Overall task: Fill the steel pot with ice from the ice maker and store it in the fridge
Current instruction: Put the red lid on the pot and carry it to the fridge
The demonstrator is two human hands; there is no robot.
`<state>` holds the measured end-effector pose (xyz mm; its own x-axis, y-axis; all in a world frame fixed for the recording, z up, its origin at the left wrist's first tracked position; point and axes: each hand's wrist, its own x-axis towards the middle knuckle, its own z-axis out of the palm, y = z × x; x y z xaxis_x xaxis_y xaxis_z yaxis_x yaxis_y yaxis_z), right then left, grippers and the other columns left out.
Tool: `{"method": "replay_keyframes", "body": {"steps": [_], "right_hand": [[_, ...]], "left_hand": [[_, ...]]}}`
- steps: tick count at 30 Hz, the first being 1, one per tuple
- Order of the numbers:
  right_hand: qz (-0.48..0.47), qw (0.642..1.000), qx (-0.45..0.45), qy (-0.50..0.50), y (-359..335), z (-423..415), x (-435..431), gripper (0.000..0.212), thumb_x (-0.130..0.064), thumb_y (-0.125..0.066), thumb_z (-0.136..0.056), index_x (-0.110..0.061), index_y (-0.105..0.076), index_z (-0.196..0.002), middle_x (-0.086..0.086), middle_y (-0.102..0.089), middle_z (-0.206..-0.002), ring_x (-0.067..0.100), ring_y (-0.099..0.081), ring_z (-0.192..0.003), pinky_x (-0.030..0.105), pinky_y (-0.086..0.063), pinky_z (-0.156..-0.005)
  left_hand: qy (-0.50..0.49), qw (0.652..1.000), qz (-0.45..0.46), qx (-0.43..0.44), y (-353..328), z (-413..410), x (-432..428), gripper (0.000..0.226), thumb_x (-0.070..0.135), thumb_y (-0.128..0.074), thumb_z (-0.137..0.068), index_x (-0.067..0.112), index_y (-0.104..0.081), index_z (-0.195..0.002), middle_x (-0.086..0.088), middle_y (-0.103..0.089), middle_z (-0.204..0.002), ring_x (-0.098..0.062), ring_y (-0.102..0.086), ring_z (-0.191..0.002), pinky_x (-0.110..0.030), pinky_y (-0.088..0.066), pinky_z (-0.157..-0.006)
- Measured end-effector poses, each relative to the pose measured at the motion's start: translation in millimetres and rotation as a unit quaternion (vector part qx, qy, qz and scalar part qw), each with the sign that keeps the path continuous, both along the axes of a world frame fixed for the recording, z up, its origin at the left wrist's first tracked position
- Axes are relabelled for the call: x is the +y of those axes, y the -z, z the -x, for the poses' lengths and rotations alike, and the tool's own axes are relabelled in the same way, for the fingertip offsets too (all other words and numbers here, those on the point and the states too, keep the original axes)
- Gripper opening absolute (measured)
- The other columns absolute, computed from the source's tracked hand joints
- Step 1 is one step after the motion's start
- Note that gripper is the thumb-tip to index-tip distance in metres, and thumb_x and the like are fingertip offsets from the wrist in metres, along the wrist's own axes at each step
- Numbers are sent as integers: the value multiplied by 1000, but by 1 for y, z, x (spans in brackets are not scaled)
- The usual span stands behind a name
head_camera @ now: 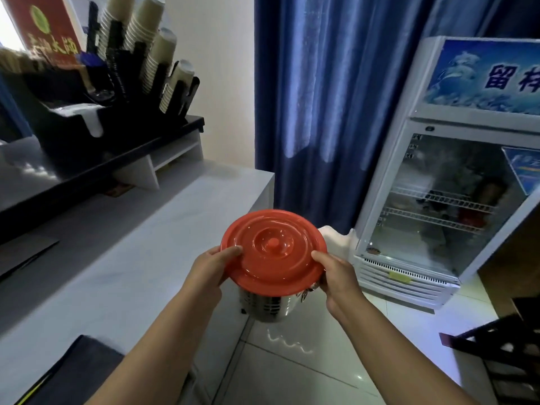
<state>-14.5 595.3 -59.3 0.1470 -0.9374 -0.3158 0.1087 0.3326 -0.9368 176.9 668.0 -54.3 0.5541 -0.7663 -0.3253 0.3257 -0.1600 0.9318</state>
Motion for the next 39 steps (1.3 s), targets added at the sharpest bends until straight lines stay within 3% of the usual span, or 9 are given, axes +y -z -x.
{"method": "replay_keyframes", "body": {"steps": [5,9,13,20,24,29,32,39], "right_hand": [[6,1000,0,-16,-2,-2,-85,12,-9,-58,-87,-8,-63,-76,4,-52,-58,16,-47,-52,28,-42,-55],[16,999,5,-33,-10,-8,-156,14,-8,-58,-86,-9,-61,-72,7,-51,-61,18,-47,-54,31,-41,-57],[33,998,8,-54,-14,-21,-211,16,-8,-57,-87,-9,-58,-71,7,-50,-60,18,-48,-53,30,-43,-54],[32,997,8,-71,-9,-64,-293,6,-10,-59,-86,-5,-63,-85,10,-52,-68,18,-49,-57,28,-44,-53],[25,998,9,-62,-6,-97,-332,13,-10,-60,-85,-10,-63,-73,6,-52,-62,18,-48,-55,29,-43,-54],[21,999,-1,-44,-13,-143,-376,16,-7,-58,-87,-9,-60,-71,5,-48,-57,16,-45,-48,27,-41,-49],[19,999,1,-36,-14,-170,-400,16,-8,-58,-87,-10,-61,-72,3,-49,-57,15,-45,-50,27,-40,-53],[-3,1000,-8,-27,-3,-225,-450,15,-9,-59,-86,-11,-62,-71,4,-54,-60,18,-49,-58,31,-43,-61]], "left_hand": [[-10,1000,-3,3,-1,0,-83,9,11,-66,-84,5,-65,-91,-11,-70,-74,-24,-66,-74,-32,-55,-73],[-24,1000,-4,4,-7,-5,-148,10,14,-65,-85,6,-63,-91,-9,-66,-68,-20,-62,-63,-25,-49,-54],[-42,999,0,14,-7,-19,-202,17,14,-68,-83,4,-64,-96,-12,-68,-73,-24,-64,-67,-31,-52,-64],[-61,998,10,25,-11,-57,-274,10,9,-65,-84,3,-64,-92,-11,-66,-71,-22,-61,-61,-30,-51,-61],[-68,997,5,21,-12,-89,-316,8,8,-65,-83,4,-65,-90,-9,-66,-71,-18,-62,-62,-26,-49,-59],[-47,999,1,9,-18,-135,-366,12,9,-65,-84,4,-64,-95,-10,-66,-78,-20,-61,-69,-26,-48,-62],[-42,999,-2,8,-20,-163,-394,13,10,-65,-84,4,-64,-96,-12,-67,-84,-22,-63,-75,-27,-49,-64],[-39,999,-11,5,-20,-216,-445,6,8,-64,-85,4,-63,-90,-10,-65,-77,-21,-61,-70,-27,-48,-63]]}}
